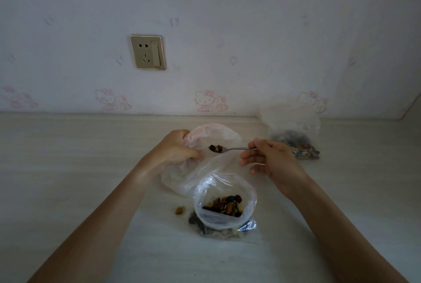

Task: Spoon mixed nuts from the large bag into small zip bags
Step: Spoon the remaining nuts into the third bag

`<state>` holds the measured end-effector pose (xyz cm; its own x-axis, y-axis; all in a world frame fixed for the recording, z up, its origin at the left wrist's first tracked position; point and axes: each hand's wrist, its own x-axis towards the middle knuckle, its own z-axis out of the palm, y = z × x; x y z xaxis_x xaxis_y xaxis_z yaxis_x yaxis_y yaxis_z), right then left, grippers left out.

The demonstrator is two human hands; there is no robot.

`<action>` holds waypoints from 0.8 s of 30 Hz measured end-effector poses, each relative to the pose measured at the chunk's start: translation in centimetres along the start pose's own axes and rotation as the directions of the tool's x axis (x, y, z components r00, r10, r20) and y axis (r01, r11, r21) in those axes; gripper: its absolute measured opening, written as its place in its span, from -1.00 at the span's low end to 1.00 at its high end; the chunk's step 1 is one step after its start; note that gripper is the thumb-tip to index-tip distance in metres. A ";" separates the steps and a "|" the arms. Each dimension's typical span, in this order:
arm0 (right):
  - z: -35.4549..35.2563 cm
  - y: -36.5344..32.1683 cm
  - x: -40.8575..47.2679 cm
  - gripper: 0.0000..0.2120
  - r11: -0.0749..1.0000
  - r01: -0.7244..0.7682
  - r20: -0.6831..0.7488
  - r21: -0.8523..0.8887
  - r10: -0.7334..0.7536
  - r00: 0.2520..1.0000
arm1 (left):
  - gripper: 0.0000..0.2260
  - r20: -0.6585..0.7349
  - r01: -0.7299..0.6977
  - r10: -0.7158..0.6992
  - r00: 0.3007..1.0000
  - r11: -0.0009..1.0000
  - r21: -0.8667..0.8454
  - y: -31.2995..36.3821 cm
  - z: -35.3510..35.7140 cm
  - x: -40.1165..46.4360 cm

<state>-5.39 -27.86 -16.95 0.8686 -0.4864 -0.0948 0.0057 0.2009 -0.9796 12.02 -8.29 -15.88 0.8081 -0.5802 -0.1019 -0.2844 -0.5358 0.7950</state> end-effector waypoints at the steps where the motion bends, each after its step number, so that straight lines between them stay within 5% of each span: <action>1: -0.1 -0.2 -0.1 -0.74 1.000 0.013 0.010 -0.004 -0.013 1.000 | -0.71 0.006 -0.004 0.004 1.000 1.000 0.002 -0.1 -0.3 -0.1; 6: -0.3 -1.2 -1.6 -0.73 0.999 0.048 0.063 0.015 -0.049 0.997 | -0.62 0.045 -0.015 0.011 0.999 0.996 0.091 -0.3 -1.5 -1.0; 12: -0.4 -2.9 -5.0 -0.73 0.991 0.123 0.121 0.058 -0.129 0.984 | -0.35 -0.163 -0.081 0.087 0.983 0.996 0.044 0.0 -2.5 -3.5; 17: -1.2 -3.8 -7.9 -0.72 0.979 0.199 0.137 0.036 -0.202 0.970 | -0.60 -0.347 -0.256 0.267 0.899 0.963 0.080 0.5 -2.5 -6.7; 24: -1.9 -3.5 -10.9 -0.73 0.948 0.292 0.160 -0.124 -0.271 0.949 | -0.90 -0.303 -0.370 0.394 0.868 0.919 0.135 0.4 0.5 -12.3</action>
<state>-15.79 -24.94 -12.83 0.9024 -0.3796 0.2038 0.1971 -0.0568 -0.9787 1.73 -1.72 -14.57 0.7457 -0.5283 0.4060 -0.6299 -0.3604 0.6880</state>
